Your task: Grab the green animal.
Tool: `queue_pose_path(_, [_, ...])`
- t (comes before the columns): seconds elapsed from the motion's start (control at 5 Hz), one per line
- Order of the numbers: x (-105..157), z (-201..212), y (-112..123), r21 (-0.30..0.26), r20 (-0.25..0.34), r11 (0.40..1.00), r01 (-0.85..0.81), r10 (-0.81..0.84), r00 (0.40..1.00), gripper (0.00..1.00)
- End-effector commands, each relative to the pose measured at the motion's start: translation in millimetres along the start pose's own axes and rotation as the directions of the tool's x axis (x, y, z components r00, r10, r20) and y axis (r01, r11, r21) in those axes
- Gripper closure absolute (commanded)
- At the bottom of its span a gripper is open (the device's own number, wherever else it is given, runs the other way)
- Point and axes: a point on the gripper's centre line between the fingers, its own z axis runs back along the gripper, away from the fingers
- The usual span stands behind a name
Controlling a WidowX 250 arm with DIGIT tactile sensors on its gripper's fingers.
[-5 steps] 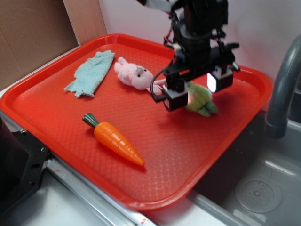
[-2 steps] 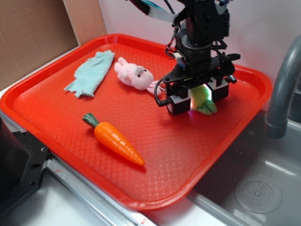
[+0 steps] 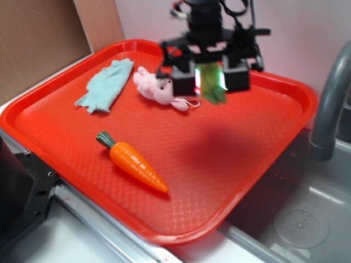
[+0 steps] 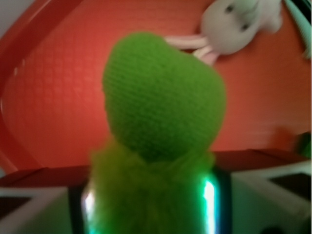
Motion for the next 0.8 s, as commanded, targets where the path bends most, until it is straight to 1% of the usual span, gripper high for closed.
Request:
queue_pose_path(0.0, [4,69,44,-0.032,0.011,0.929,0.369,-0.369,0.929,1.0])
queue_pose_path(0.2, [-4,73,68,0.013,0.028,0.893,0.45,-0.451,0.892,1.0])
queue_pose_path(0.4, [-6,68,85,0.011,0.045,0.877,0.48,-0.48,0.876,1.0])
queue_pose_path(0.6, [-7,64,93,0.009,0.062,0.882,0.472,-0.472,0.88,1.0])
